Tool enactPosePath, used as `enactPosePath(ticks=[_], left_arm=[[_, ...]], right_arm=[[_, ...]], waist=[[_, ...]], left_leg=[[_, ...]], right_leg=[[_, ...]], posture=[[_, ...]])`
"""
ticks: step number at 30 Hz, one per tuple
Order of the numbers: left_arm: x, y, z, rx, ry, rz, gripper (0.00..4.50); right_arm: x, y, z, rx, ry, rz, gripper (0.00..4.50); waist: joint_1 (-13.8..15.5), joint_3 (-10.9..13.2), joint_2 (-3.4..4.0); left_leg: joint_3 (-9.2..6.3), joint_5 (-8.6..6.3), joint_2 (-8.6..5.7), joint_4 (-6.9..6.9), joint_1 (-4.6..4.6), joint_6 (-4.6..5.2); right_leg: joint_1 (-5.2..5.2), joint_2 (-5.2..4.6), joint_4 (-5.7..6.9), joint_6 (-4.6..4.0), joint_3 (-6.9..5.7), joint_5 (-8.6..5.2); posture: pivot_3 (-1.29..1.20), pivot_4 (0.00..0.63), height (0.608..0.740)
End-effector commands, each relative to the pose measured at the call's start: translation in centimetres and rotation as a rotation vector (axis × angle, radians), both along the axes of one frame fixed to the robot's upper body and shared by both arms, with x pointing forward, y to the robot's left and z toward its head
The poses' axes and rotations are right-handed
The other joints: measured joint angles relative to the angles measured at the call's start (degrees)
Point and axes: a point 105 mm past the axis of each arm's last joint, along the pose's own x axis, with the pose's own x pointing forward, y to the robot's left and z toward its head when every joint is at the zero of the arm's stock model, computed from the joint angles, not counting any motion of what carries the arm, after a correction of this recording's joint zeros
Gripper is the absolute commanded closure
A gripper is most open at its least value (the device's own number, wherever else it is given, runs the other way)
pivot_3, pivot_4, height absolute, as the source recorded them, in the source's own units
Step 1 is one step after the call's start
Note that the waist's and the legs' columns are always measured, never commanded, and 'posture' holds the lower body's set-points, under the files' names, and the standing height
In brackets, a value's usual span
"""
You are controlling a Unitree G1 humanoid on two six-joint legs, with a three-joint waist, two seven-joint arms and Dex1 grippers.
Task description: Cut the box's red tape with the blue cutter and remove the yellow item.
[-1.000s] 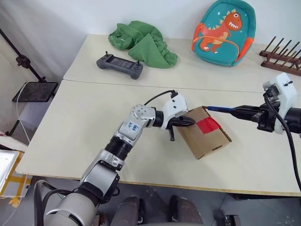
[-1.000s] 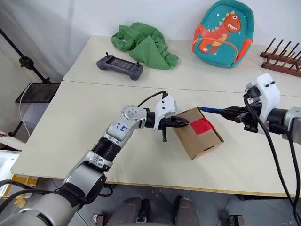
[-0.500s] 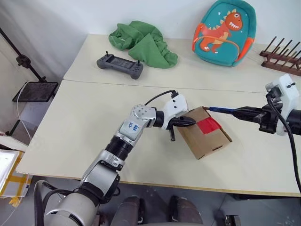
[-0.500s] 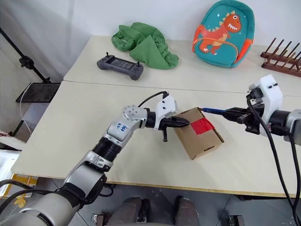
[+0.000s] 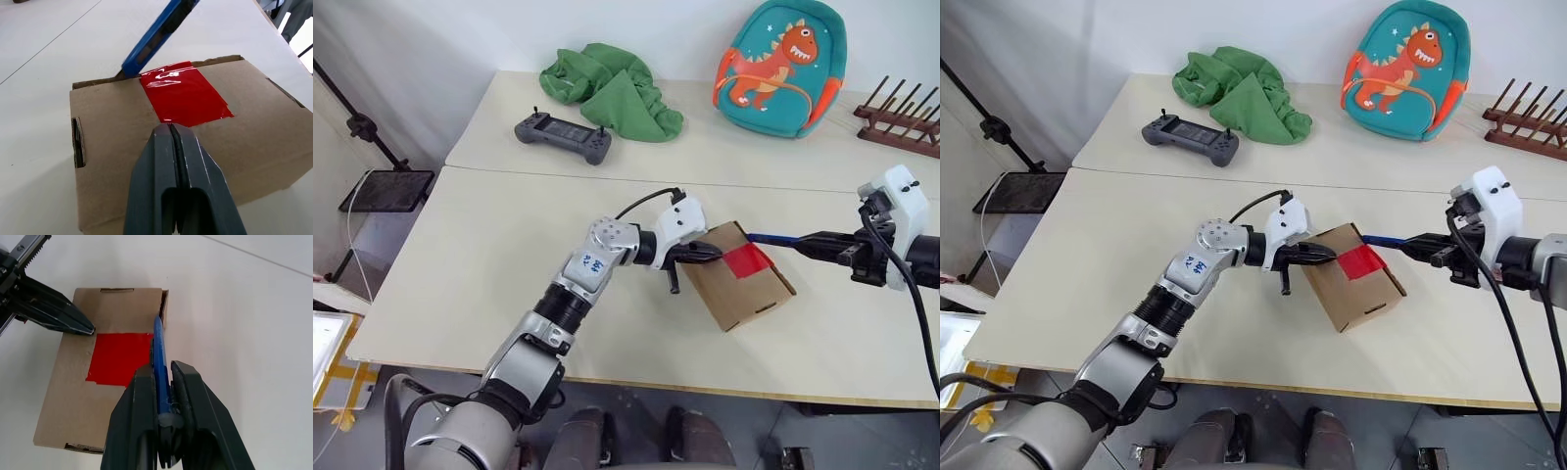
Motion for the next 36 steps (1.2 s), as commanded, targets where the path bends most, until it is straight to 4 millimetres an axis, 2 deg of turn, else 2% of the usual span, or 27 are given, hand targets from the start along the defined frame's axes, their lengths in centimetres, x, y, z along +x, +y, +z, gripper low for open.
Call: enactPosePath(ticks=[1,7,14,18,26,36], left_arm=[[0.3,-0.6,0.0,0.038,-0.03,0.002,4.49],[0.8,-1.5,-0.4,0.124,-0.077,0.015,4.49],[0.7,-1.2,-3.2,0.264,-0.07,-0.004,4.49],[0.5,-1.2,-4.0,0.281,-0.048,-0.011,4.49],[-0.3,-2.1,-4.9,0.272,-0.014,-0.02,4.49],[-1.0,-2.1,-5.4,0.28,0.03,-0.045,4.49]], right_arm=[[-0.3,0.3,1.2,0.027,-0.02,0.026,4.34],[-0.3,0.6,0.7,0.034,0.077,0.02,4.34],[-0.1,1.2,1.2,0.019,0.158,0.029,4.34],[-0.2,0.8,1.0,-0.028,0.25,0.022,4.34],[-0.1,1.0,2.5,-0.027,0.334,0.033,4.34],[-1.3,-0.3,2.1,-0.116,0.417,-0.017,4.34]], waist=[[0.0,0.0,0.0],[-0.1,0.0,0.0],[-0.2,0.0,0.02],[-0.1,0.0,0.03],[0.3,-0.1,0.03],[0.7,-0.1,0.02]], left_leg=[[-0.01,0.0,0.0,0.0,0.0,0.0],[0.0,0.0,0.0,0.0,0.0,0.0],[-0.01,-0.02,0.03,0.0,0.0,0.01],[0.01,-0.05,0.01,0.01,0.02,0.05],[-0.03,-0.17,-0.02,0.01,0.01,0.08],[-0.07,-0.51,-0.19,0.02,0.0,0.39]], right_leg=[[0.0,0.0,0.0,0.0,-0.01,0.0],[-0.01,-0.02,0.0,-0.01,0.01,0.0],[-0.01,-0.45,-0.03,-0.04,-0.05,0.0],[0.0,-0.52,-0.02,-0.06,-0.08,0.01],[0.03,-0.61,-0.28,-0.07,-0.15,0.01],[0.13,-0.74,-0.3,-0.06,-0.23,0.02]], posture=[[0.0,0.15,0.74],[0.0,0.15,0.74],[0.0,0.15,0.74],[0.0,0.15,0.74],[0.0,0.15,0.74],[0.0,0.15,0.74]])
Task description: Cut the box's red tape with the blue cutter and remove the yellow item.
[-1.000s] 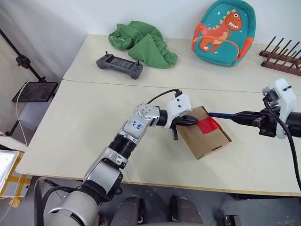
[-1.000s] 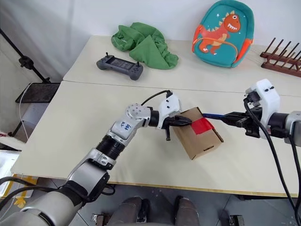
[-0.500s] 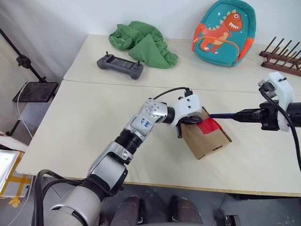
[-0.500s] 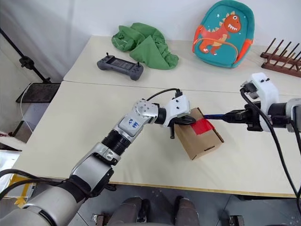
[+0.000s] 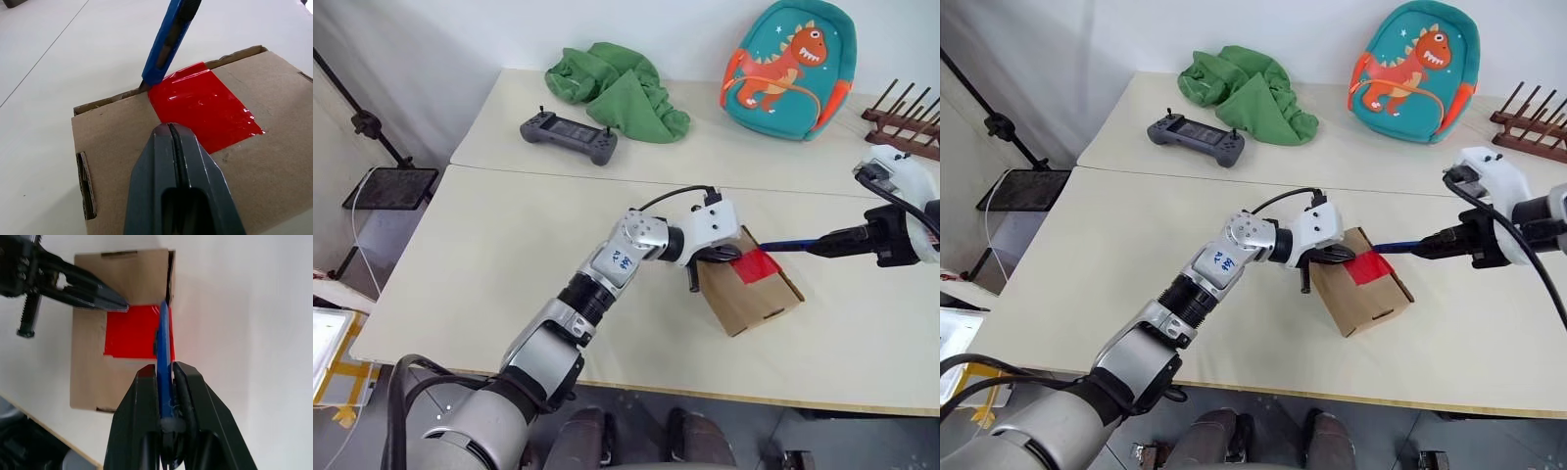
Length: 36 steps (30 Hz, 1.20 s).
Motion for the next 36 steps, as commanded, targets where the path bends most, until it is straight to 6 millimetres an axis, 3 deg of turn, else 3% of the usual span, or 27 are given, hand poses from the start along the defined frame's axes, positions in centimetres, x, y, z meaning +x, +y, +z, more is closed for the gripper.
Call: enactPosePath(ticks=[1,16,22,36], left_arm=[[-1.0,0.9,-5.1,0.162,0.129,-0.002,4.49],[-1.0,1.4,-5.5,0.178,0.139,0.006,4.49],[-1.0,1.6,-5.8,0.192,0.141,0.009,4.49],[-1.0,1.4,-5.5,0.186,0.14,0.009,4.49]], right_arm=[[-1.0,0.0,0.0,-0.01,0.048,0.018,4.34],[-2.7,-1.9,-1.3,-0.061,0.149,-0.02,4.34],[-2.9,-2.1,-0.9,-0.051,0.145,-0.018,4.34],[-3.6,-2.8,-3.3,-0.084,0.222,-0.028,4.34]], waist=[[0.1,0.0,0.0],[0.4,0.0,0.01],[0.4,0.0,0.02],[0.4,-0.1,0.02]], left_leg=[[0.0,-0.03,-0.02,0.0,0.0,0.02],[-0.06,-0.17,-0.03,0.03,-0.04,0.04],[-0.08,-0.17,-0.03,0.06,-0.04,0.04],[-0.14,-0.17,-0.03,0.1,-0.03,0.03]], right_leg=[[0.0,-0.01,-0.01,0.0,-0.02,0.0],[0.07,-0.04,-0.08,0.0,-0.92,0.0],[0.1,-0.04,-0.07,0.0,-0.99,0.0],[0.15,-0.02,-0.04,0.01,-1.06,0.0]], posture=[[0.0,0.15,0.74],[0.0,0.15,0.74],[0.0,0.15,0.74],[0.0,0.15,0.74]])
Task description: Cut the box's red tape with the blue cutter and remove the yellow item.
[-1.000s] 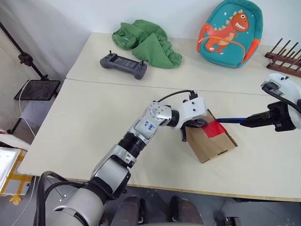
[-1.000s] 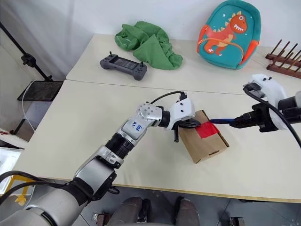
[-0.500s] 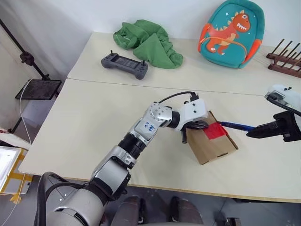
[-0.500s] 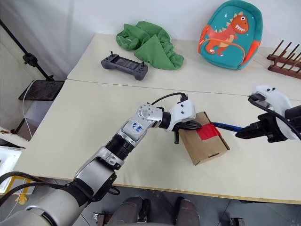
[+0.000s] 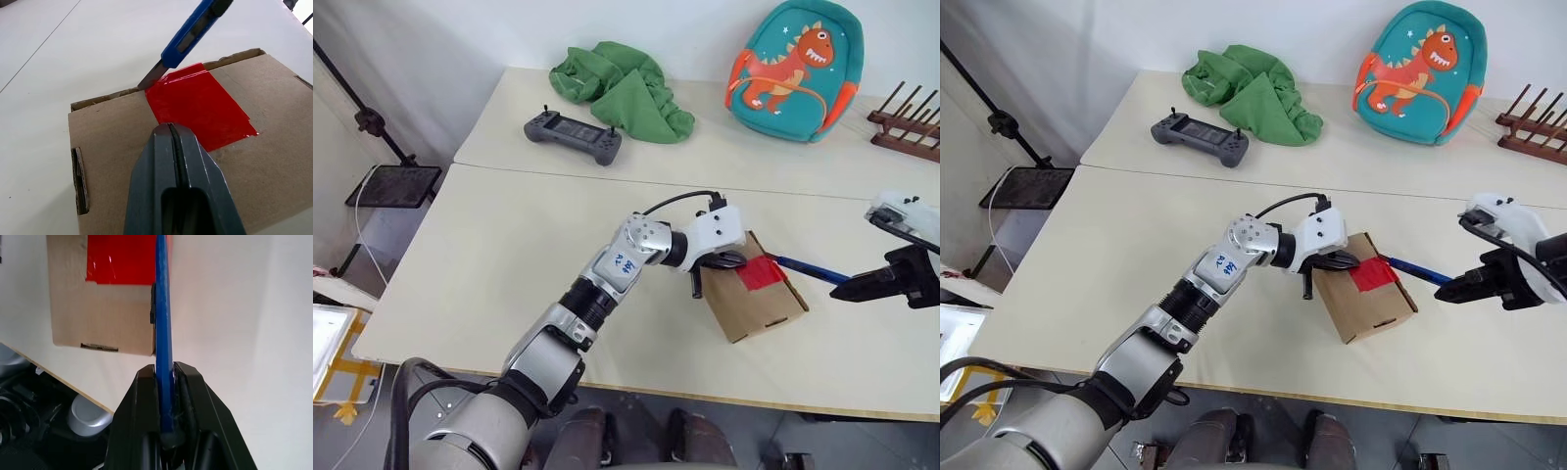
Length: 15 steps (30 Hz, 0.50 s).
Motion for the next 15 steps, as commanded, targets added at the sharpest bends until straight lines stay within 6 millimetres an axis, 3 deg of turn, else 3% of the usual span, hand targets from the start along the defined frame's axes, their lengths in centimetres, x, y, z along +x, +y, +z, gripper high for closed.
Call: enactPosePath(ticks=[1,15], left_arm=[[-0.21,1.51,-5.2,0.18,0.122,0.038,4.49],[-0.09,1.48,-5.06,0.175,0.119,0.04,4.49]], right_arm=[[-0.64,-0.86,-0.66,-0.056,0.037,-0.028,4.34],[-0.92,-1.01,-0.86,-0.022,0.046,-0.019,4.34]], waist=[[0.0,0.0,0.01],[0.0,0.0,0.01]], left_leg=[[0.0,0.0,0.0,0.01,0.0,0.0],[0.0,0.0,-0.01,0.12,0.02,0.0]], right_leg=[[0.0,0.0,0.01,0.0,-0.02,0.0],[0.02,0.02,0.07,0.0,0.0,0.0]], posture=[[0.0,0.15,0.74],[0.0,0.15,0.74]])
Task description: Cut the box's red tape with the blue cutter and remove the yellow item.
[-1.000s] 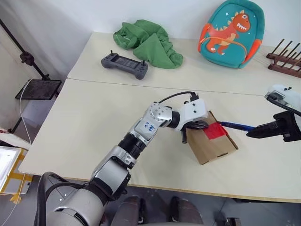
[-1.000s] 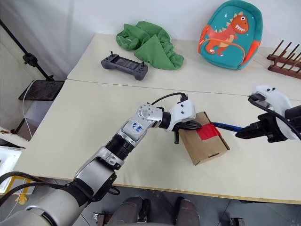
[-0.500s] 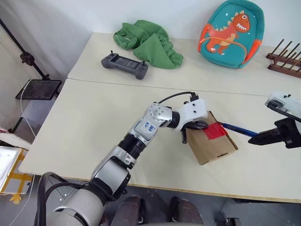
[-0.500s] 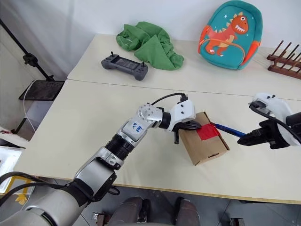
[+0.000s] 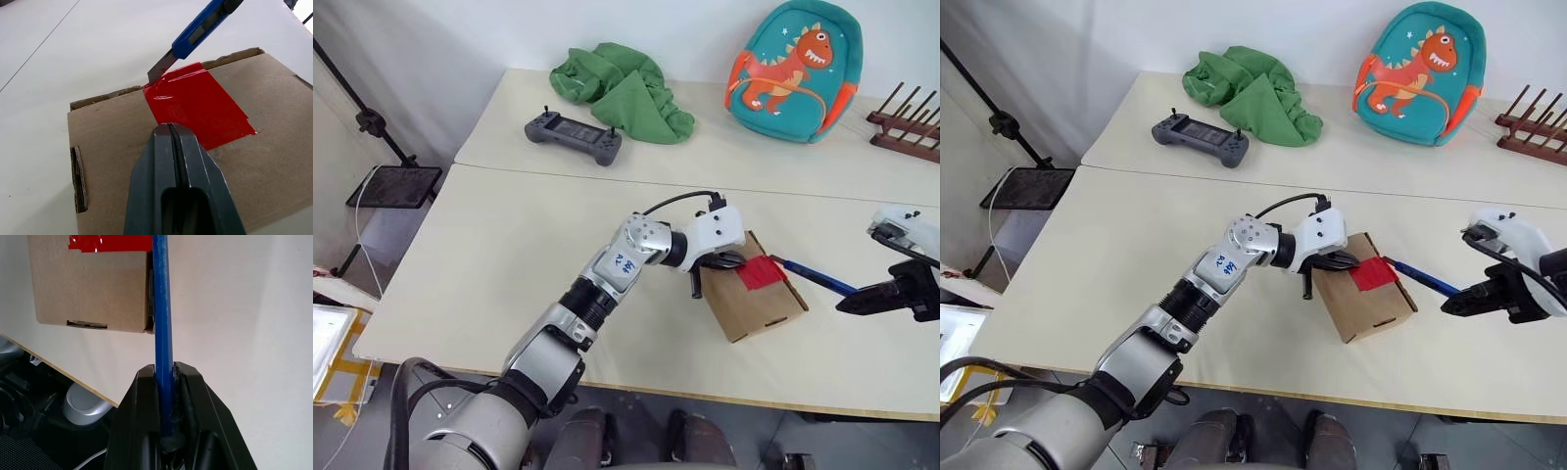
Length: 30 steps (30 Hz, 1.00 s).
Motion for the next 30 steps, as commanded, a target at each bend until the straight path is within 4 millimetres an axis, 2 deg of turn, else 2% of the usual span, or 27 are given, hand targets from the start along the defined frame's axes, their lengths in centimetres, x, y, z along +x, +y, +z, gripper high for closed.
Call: enactPosePath(ticks=[1,7,13,26,30], left_arm=[[-0.1,1.5,-5.0,0.171,0.118,0.038,4.49],[-0.1,1.5,-4.9,0.169,0.116,0.039,4.49],[-0.1,1.6,-4.9,0.168,0.113,0.041,4.49],[-0.1,1.7,-5.2,0.17,0.118,0.054,4.49],[-0.1,1.6,-5.2,0.167,0.12,0.051,4.49]], right_arm=[[-0.2,-0.4,-0.1,-0.018,0.013,-0.019,4.34],[0.4,0.1,-1.1,-0.004,0.015,0.001,4.34],[1.0,0.8,-1.1,0.017,-0.007,0.032,4.34],[-1.7,-0.6,-0.6,-0.039,0.079,0.07,4.34],[-2.0,-1.0,-0.6,-0.047,0.086,0.068,4.34]], waist=[[0.0,0.0,0.0],[-0.2,-0.1,-0.04],[-1.0,-0.3,-0.09],[-1.0,-0.4,-0.04],[-1.0,-0.4,-0.04]], left_leg=[[0.0,0.0,0.0,0.0,0.0,0.0],[0.0,0.0,0.01,0.03,0.01,0.0],[0.0,0.04,0.01,0.07,0.04,-0.05],[0.0,0.06,0.01,0.09,0.06,-0.08],[-0.01,0.06,0.02,0.09,0.08,-0.09]], right_leg=[[0.0,0.0,0.0,0.0,0.0,0.0],[0.01,-0.01,0.01,0.0,0.0,0.0],[0.04,-0.02,0.07,0.0,0.01,0.0],[0.04,-0.05,0.09,0.01,0.04,0.0],[0.06,-0.11,0.07,0.01,0.04,0.0]], posture=[[0.0,0.15,0.74],[0.0,0.15,0.74],[0.0,0.15,0.74],[0.0,0.15,0.74],[0.0,0.15,0.74]])
